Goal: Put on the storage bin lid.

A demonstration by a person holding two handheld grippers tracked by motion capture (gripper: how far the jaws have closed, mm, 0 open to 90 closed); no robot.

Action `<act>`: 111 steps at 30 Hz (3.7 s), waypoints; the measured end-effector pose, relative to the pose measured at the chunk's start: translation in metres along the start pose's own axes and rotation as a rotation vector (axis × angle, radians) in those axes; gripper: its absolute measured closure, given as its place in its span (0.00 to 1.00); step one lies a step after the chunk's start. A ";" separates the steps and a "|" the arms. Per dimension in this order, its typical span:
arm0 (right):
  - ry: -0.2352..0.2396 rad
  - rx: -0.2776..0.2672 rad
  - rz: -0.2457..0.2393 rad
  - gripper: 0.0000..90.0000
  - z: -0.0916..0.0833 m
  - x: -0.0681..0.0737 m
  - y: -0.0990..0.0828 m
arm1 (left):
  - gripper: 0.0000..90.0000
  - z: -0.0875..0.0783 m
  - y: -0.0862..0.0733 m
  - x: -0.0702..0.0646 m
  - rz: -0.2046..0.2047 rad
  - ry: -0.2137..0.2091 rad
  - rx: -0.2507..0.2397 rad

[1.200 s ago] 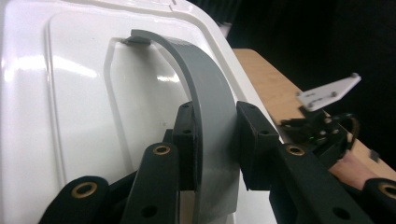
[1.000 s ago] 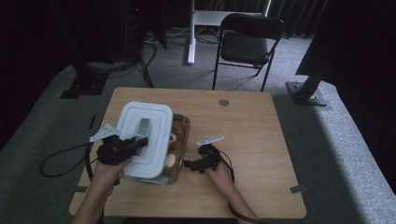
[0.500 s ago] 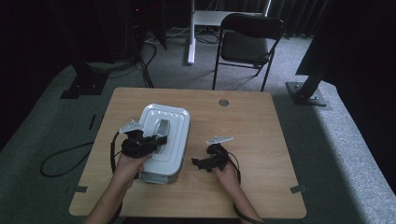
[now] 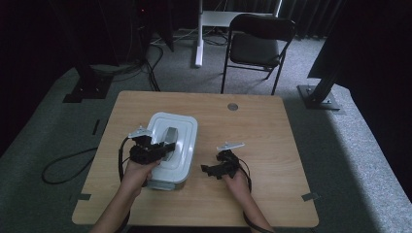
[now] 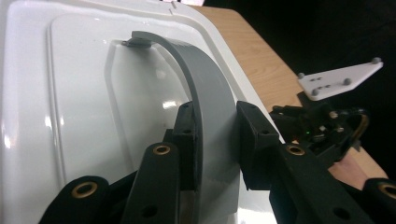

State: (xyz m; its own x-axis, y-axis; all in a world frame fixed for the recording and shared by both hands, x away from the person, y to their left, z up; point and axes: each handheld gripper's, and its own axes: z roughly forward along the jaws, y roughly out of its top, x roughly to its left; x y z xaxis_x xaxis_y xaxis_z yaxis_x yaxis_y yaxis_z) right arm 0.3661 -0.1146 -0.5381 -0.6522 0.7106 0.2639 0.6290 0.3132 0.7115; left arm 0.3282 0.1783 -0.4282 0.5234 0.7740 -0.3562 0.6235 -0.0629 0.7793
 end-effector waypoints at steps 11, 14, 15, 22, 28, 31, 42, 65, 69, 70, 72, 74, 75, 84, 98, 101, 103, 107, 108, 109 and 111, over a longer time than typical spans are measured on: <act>-0.002 0.004 0.006 0.14 0.002 -0.002 -0.004 | 0.79 0.009 0.003 0.000 0.000 0.021 0.080; -0.002 0.003 0.007 0.14 0.001 -0.002 -0.004 | 0.79 0.010 0.004 0.000 0.004 0.021 0.082; -0.004 0.002 0.007 0.14 0.001 -0.002 -0.004 | 0.79 0.010 0.004 0.000 0.005 0.024 0.085; -0.006 0.005 0.010 0.14 0.000 -0.004 -0.005 | 0.70 0.010 0.006 0.002 0.006 -0.014 0.089; -0.009 0.004 0.020 0.14 -0.002 -0.008 -0.007 | 0.47 0.005 0.009 -0.003 0.032 -0.037 0.081; -0.012 0.003 0.023 0.14 -0.004 -0.010 -0.008 | 0.44 -0.004 0.012 -0.008 0.052 -0.023 0.042; -0.027 -0.021 0.037 0.14 -0.012 -0.015 -0.006 | 0.33 -0.033 0.013 0.011 0.059 0.055 -0.012; -0.049 -0.033 0.047 0.14 -0.020 -0.021 -0.005 | 0.01 -0.066 -0.014 0.064 0.058 0.240 -0.098; -0.047 -0.033 0.049 0.14 -0.019 -0.022 -0.005 | 0.01 -0.065 -0.021 0.071 0.051 0.260 -0.085; -0.043 -0.033 0.049 0.14 -0.019 -0.021 -0.004 | 0.01 -0.064 -0.022 0.072 0.050 0.256 -0.079; -0.043 -0.035 0.039 0.14 -0.018 -0.018 -0.002 | 0.01 -0.060 -0.025 0.072 0.047 0.249 -0.068; -0.044 -0.029 0.035 0.14 -0.016 -0.017 -0.002 | 0.01 -0.052 -0.029 0.071 0.072 0.267 -0.019; -0.044 -0.029 0.035 0.14 -0.016 -0.017 -0.002 | 0.01 -0.052 -0.029 0.071 0.072 0.267 -0.019; -0.046 -0.023 0.041 0.14 -0.013 -0.017 -0.006 | 0.01 -0.044 -0.029 0.067 0.059 0.262 0.018; -0.043 -0.024 0.044 0.14 -0.014 -0.018 -0.006 | 0.01 -0.045 -0.023 0.052 0.151 0.369 -0.004; -0.045 -0.029 0.045 0.14 -0.016 -0.018 -0.004 | 0.01 -0.049 -0.022 0.052 0.148 0.346 -0.036; -0.046 -0.033 0.044 0.14 -0.017 -0.018 -0.003 | 0.01 -0.053 -0.021 0.053 0.144 0.342 -0.068; -0.048 -0.036 0.044 0.14 -0.018 -0.019 -0.003 | 0.01 -0.063 -0.019 0.057 0.126 0.340 -0.102; -0.046 -0.036 0.047 0.14 -0.018 -0.019 -0.003 | 0.01 -0.064 -0.019 0.058 0.124 0.345 -0.104; -0.047 -0.036 0.048 0.14 -0.018 -0.019 -0.003 | 0.01 -0.067 -0.019 0.061 0.123 0.351 -0.113; -0.049 -0.035 0.045 0.14 -0.018 -0.019 -0.003 | 0.01 -0.068 -0.022 0.067 0.115 0.367 -0.119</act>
State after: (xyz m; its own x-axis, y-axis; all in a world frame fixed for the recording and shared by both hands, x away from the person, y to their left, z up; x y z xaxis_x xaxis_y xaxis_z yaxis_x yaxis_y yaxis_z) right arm 0.3687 -0.1406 -0.5338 -0.6013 0.7540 0.2645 0.6418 0.2587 0.7219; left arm 0.3102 0.2749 -0.4339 0.3305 0.9410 -0.0725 0.4903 -0.1056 0.8651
